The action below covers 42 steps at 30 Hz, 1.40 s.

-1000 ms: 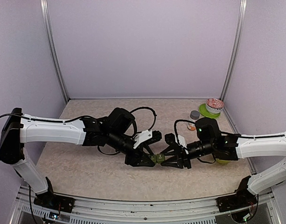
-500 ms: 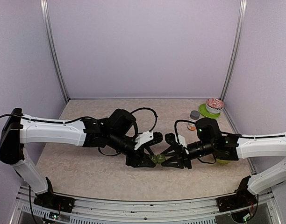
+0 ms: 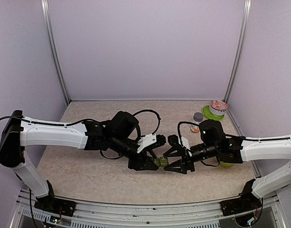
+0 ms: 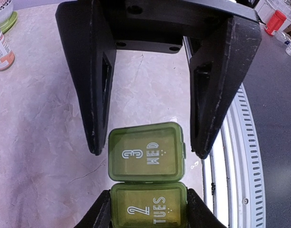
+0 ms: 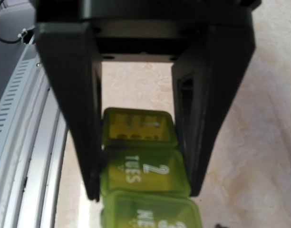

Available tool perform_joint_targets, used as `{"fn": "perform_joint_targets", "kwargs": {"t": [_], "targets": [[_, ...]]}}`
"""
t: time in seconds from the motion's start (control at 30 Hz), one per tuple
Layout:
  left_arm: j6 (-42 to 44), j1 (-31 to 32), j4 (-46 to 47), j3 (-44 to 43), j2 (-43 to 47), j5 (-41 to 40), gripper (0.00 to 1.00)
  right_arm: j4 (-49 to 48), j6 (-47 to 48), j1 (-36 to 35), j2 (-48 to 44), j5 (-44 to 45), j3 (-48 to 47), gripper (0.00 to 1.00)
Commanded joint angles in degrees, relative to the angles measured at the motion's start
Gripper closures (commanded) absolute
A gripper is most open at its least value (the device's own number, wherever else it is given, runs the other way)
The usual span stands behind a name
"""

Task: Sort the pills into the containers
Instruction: Open the lid of the pill container.

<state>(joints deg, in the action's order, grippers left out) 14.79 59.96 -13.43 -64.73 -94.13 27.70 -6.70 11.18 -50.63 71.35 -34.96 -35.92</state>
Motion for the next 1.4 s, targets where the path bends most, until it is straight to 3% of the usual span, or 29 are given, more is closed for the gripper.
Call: {"fn": "perform_joint_targets", "kwargs": {"t": [0.0,0.27,0.6,1.37], "targets": [[0.61,0.26,0.17,-0.35,0.02,-0.98,0.87,-1.71,-0.46,-0.47,-0.84,0.83,-0.46,0.36],[0.86,0.58,-0.17,-0.45,0.09,-1.19,0.87,-2.32,-1.46,-0.36,-1.37,6.47,-0.09,0.28],[1.04,1.07,-0.89,-0.71,-0.87,-2.3,0.87,-4.62,-2.65,0.22,-4.7,5.96,1.68,0.18],[1.94,2.15,-2.26,-2.22,-1.66,-2.53,0.87,-6.94,-5.01,0.43,-0.83,22.16,0.45,0.07]]}}
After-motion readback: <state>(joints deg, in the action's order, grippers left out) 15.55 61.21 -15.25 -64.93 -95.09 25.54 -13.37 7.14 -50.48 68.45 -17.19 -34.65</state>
